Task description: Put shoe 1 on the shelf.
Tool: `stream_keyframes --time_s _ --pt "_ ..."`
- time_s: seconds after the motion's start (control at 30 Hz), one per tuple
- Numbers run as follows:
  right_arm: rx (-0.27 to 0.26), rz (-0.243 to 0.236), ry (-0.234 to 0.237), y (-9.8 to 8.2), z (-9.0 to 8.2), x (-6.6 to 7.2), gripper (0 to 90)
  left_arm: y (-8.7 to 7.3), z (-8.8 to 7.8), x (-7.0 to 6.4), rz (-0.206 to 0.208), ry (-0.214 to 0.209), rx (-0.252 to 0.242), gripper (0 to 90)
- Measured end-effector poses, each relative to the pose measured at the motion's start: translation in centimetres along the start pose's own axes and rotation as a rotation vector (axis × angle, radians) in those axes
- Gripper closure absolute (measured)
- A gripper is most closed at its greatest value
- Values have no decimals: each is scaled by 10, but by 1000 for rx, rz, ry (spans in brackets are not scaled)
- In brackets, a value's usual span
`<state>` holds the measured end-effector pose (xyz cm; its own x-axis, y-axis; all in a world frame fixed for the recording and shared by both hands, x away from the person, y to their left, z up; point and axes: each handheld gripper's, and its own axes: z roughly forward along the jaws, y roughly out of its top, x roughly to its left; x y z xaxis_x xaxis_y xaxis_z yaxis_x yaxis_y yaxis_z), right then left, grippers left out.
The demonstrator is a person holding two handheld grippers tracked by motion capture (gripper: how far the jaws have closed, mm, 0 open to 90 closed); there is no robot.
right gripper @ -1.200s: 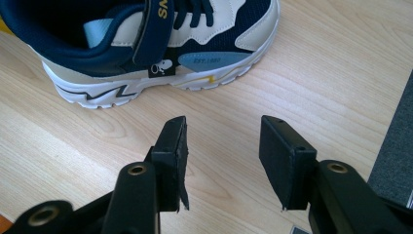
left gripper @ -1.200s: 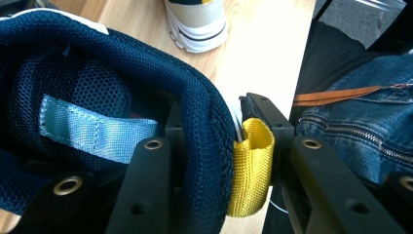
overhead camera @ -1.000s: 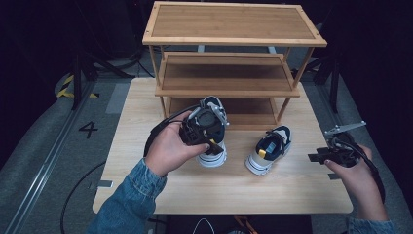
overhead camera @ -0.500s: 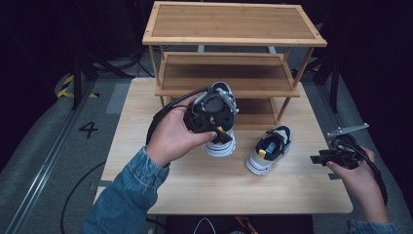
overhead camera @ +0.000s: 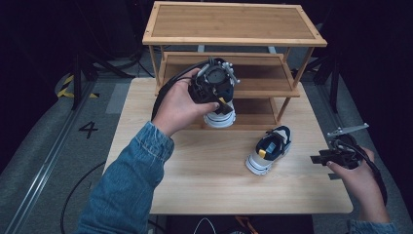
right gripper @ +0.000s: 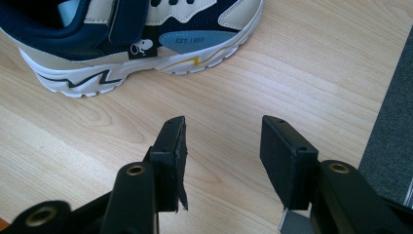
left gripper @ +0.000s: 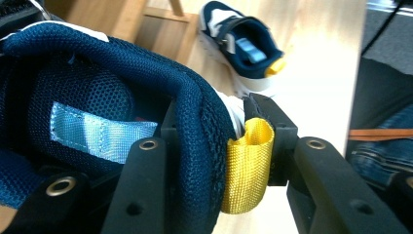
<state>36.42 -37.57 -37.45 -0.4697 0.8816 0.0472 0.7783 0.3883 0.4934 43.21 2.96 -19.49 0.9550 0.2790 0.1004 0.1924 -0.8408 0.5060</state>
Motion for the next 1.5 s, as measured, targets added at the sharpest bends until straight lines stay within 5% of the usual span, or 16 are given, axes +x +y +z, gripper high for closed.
stream_keyframes --time_s 0.37,0.5,1.0,1.27,1.37,1.5 --pt "-1 0 0 -1 0 0 531 9 15 36 -43 44 28 637" --pt "1 -8 2 0 1 1 528 13 23 52 -24 67 22 635" --pt "-13 -17 -13 0 -4 0 509 18 42 77 -14 81 9 551" --pt "-10 -18 -13 0 -5 1 492 19 35 76 -33 157 -86 429" --pt "-7 -20 -13 0 -4 2 487 14 32 76 -141 124 -145 399" --pt "-6 -20 -13 1 -3 2 485 11 19 70 -152 190 -204 336"
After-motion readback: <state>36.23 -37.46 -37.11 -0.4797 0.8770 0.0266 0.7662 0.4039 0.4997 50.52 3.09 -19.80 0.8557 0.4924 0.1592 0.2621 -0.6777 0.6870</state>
